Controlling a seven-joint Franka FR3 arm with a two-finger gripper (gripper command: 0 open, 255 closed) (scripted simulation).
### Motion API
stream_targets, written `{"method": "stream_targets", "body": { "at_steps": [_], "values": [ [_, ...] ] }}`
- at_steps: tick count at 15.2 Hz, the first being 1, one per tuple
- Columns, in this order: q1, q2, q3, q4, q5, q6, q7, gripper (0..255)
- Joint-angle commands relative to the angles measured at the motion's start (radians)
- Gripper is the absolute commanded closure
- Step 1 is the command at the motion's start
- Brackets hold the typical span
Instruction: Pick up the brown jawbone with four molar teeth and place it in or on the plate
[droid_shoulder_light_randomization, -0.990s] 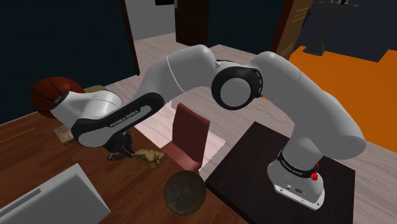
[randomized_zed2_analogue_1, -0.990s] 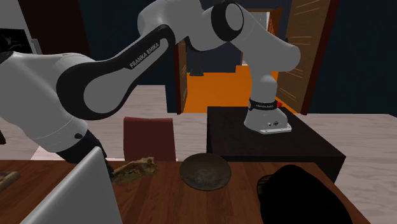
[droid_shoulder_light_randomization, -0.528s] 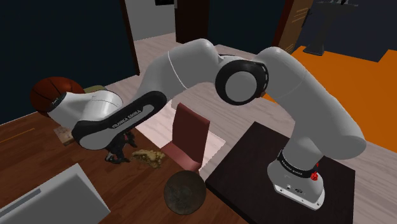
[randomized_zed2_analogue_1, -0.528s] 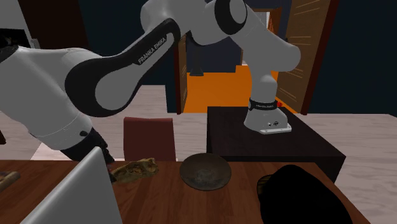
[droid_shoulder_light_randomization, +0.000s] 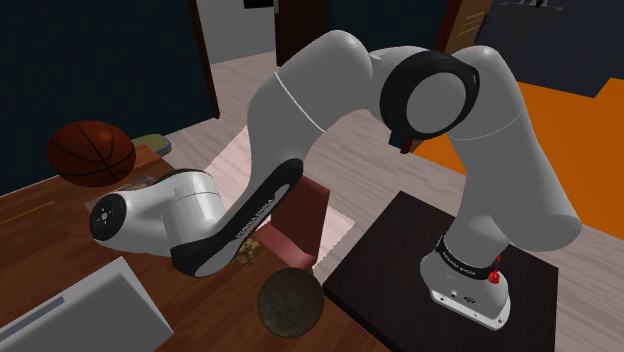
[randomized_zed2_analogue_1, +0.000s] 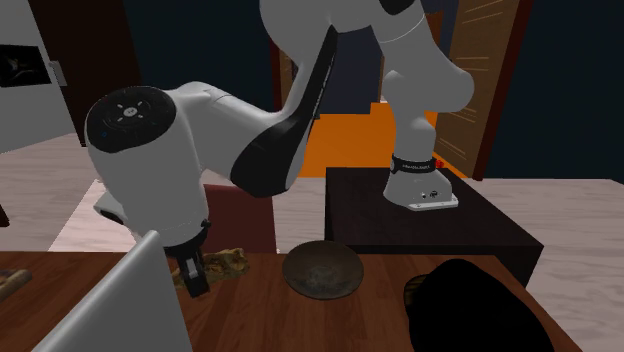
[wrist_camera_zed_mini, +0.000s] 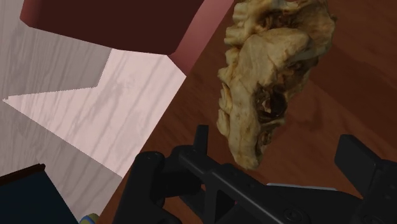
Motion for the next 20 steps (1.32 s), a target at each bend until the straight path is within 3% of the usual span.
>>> {"method": "stream_targets", "body": {
  "at_steps": [1,11,12,20],
  "values": [
    [-0.003,0.007,-0.006,-0.014,-0.010,0.020,0.008,0],
    [-0.007,0.015,-0.010,-0.019,-0.017,0.035,0.011,0],
    [-0.007,0.015,-0.010,-0.019,-0.017,0.035,0.011,255],
    [-0.007,0.015,-0.010,-0.018,-0.017,0.035,0.011,255]
  ]
}}
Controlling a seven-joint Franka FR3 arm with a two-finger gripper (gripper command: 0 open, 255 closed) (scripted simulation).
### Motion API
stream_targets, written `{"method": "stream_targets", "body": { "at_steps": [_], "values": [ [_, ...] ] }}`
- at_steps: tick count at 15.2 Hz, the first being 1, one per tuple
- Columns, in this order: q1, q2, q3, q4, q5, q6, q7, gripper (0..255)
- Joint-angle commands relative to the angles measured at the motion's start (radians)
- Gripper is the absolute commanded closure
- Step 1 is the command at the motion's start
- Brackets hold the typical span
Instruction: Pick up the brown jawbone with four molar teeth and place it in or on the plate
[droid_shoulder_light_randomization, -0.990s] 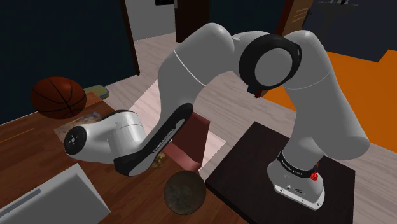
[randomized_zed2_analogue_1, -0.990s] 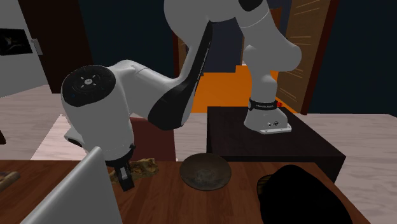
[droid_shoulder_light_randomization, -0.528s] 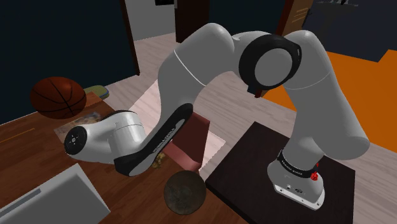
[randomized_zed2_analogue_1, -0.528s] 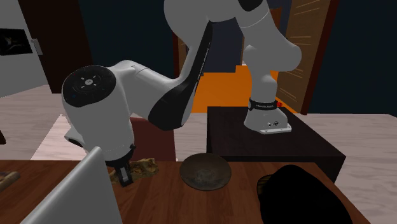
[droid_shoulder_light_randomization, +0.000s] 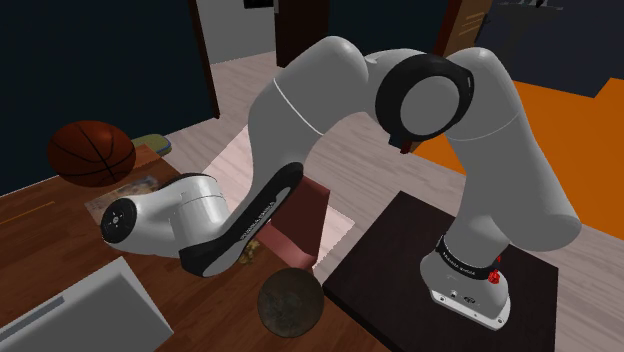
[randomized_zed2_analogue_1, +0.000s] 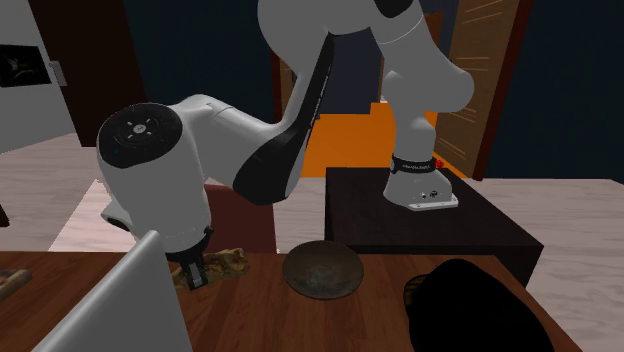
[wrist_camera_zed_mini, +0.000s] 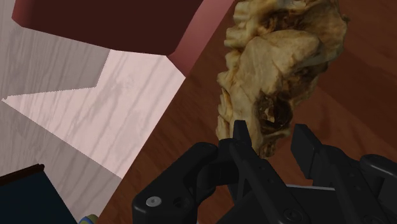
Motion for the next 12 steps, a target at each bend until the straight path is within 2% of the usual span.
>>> {"method": "stream_targets", "body": {
  "at_steps": [1,12],
  "values": [
    [0.000,0.000,0.000,-0.001,0.000,0.000,0.000,255],
    [-0.012,-0.097,0.022,-0.008,0.038,-0.075,-0.051,255]
  ]
}}
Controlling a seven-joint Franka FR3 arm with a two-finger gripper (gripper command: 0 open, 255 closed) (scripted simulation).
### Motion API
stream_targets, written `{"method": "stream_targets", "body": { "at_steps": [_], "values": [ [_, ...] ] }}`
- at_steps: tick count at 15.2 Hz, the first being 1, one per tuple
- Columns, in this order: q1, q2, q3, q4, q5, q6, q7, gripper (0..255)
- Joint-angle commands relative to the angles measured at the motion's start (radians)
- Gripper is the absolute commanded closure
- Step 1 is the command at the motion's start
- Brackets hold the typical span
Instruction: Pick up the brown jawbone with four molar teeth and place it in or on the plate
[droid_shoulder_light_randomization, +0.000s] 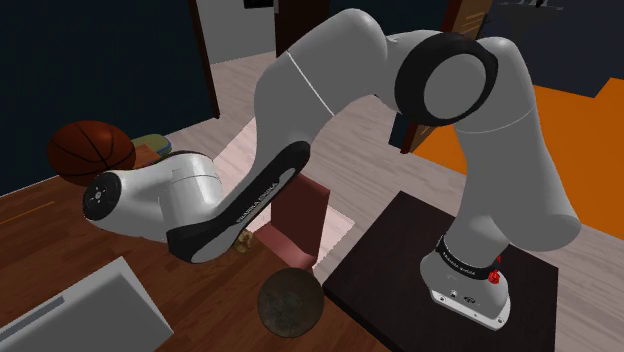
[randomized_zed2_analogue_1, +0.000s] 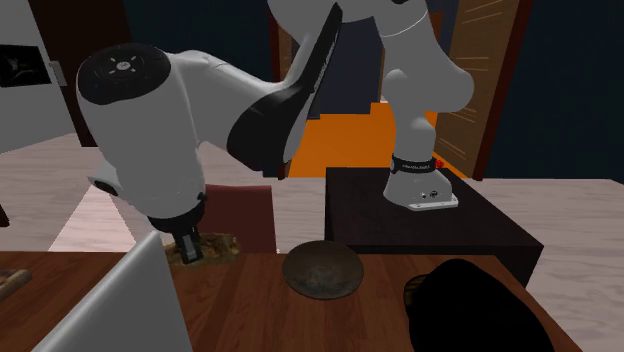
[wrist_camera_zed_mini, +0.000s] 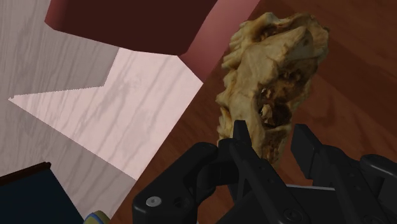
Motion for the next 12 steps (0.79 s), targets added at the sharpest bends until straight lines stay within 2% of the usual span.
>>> {"method": "stream_targets", "body": {
  "at_steps": [1,9,12],
  "values": [
    [-0.002,-0.016,0.004,0.003,0.007,-0.016,-0.011,255],
    [-0.006,-0.069,0.015,0.015,0.031,-0.070,-0.046,255],
    [0.001,-0.157,0.039,-0.109,0.048,-0.054,0.003,255]
  ]
}}
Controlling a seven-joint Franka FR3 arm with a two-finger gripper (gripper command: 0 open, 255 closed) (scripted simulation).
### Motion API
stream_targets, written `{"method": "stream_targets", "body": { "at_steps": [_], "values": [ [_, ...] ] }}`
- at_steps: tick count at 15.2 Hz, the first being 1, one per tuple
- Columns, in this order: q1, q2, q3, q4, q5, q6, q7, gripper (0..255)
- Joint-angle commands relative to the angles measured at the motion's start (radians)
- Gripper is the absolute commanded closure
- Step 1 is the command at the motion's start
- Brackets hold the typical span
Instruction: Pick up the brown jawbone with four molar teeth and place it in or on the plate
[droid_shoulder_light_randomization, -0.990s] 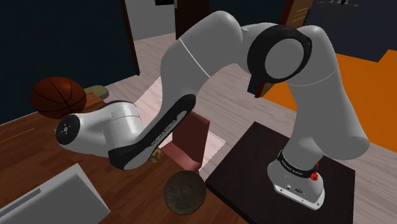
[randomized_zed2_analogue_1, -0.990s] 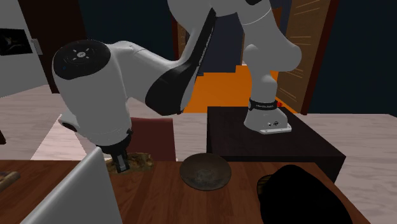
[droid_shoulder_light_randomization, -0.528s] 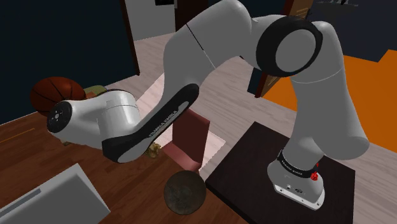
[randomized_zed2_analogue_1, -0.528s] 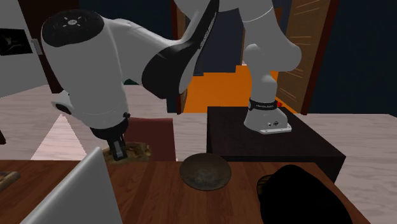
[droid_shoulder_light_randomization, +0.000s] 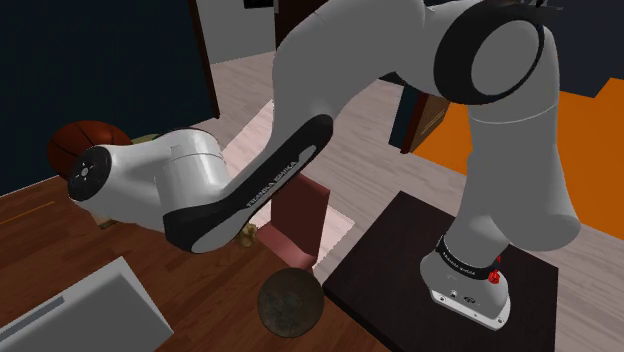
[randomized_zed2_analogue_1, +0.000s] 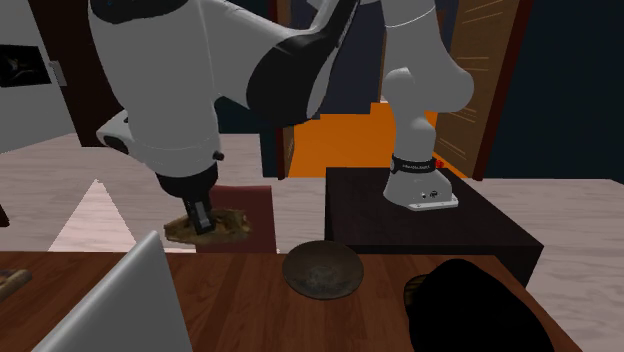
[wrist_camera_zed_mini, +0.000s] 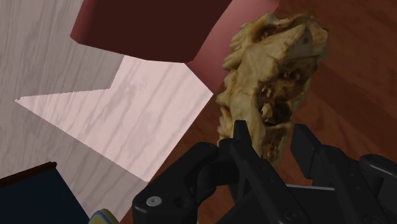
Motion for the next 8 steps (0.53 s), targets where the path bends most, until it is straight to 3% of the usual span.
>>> {"method": "stream_targets", "body": {
  "at_steps": [1,8],
  "values": [
    [0.008,-0.047,0.015,-0.067,0.011,0.007,0.032,255],
    [0.042,-0.227,0.080,-0.292,0.079,0.018,0.127,255]
  ]
}}
